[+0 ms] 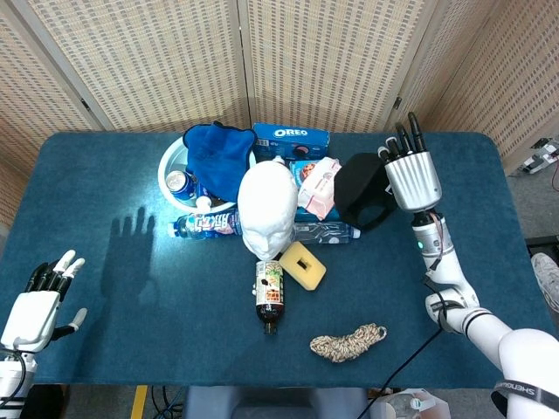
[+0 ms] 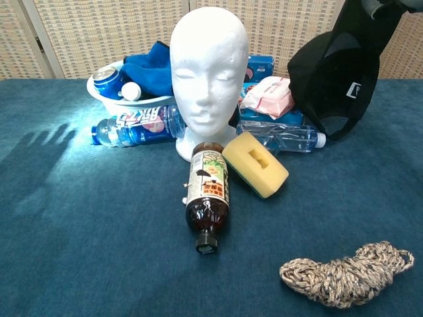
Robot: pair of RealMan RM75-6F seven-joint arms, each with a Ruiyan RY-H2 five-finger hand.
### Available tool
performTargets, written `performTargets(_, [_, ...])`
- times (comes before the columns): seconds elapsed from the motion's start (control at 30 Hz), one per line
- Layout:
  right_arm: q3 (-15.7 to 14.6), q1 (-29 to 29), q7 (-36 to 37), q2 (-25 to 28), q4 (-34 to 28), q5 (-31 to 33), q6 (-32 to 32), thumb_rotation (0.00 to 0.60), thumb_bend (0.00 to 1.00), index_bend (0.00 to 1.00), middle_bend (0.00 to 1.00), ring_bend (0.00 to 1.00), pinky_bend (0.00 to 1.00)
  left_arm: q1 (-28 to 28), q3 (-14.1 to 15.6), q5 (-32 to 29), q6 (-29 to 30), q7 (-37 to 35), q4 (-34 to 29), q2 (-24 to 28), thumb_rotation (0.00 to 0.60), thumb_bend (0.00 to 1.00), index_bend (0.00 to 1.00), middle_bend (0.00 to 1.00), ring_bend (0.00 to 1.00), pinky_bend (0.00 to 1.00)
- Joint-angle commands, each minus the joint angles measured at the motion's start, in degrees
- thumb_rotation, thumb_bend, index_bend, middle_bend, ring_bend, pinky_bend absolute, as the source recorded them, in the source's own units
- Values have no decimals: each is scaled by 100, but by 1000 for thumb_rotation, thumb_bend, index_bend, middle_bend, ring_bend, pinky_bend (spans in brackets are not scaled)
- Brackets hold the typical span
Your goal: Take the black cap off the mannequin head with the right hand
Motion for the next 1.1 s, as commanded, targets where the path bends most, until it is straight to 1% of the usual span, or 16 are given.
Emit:
performTargets(0.03, [-141,-126,55,-78,-17,-150,175,600,546,744,441,180,0,-4,3,12,0,-9,4,-5,600,293,0,0,0,0])
performTargets(0.17, [-339,-313,34,-59,-188,-344,377,600,546,744,439,180,0,-2,18,19,-7,-30,19,-17,600,293,0,0,0,0])
performTargets(0.47, [-687,-861,-357,187,-1012,-555,622,600,546,740,401,180,0,30,42,30,26,-122,69,-20,600,293,0,0,0,0])
performTargets(0.6, [-859,-1117,-605,363,-1435,-639,678,600,546,677,378,170,0,56,51,16,44,-167,98,-13,600,293,0,0,0,0])
performTargets(0.67, [-933,-1243,-705,448,-1605,-684,720,600,546,664,373,166,0,67,54,9,50,-189,115,-9,600,293,0,0,0,0])
performTargets(0.73, [-982,-1353,-744,521,-1766,-667,693,600,546,646,364,157,0,73,55,5,52,-207,128,-8,600,293,0,0,0,0])
performTargets(0.87, [-1098,-1579,-915,723,-2092,-642,602,600,546,576,334,128,0,82,57,11,63,-245,149,-6,600,293,0,0,0,0])
performTargets(0.97, [-1191,-1711,-937,800,-2217,-670,548,600,545,523,323,117,0,82,61,4,48,-258,162,-11,600,293,0,0,0,0])
performTargets(1.07, [-1247,-1768,-938,825,-2241,-712,513,600,545,499,318,113,0,80,63,7,42,-259,164,-14,600,293,0,0,0,0])
performTargets(1.1, [-1321,-1826,-952,840,-2251,-738,464,600,541,489,314,109,0,80,64,9,43,-259,165,-17,600,293,0,0,0,0])
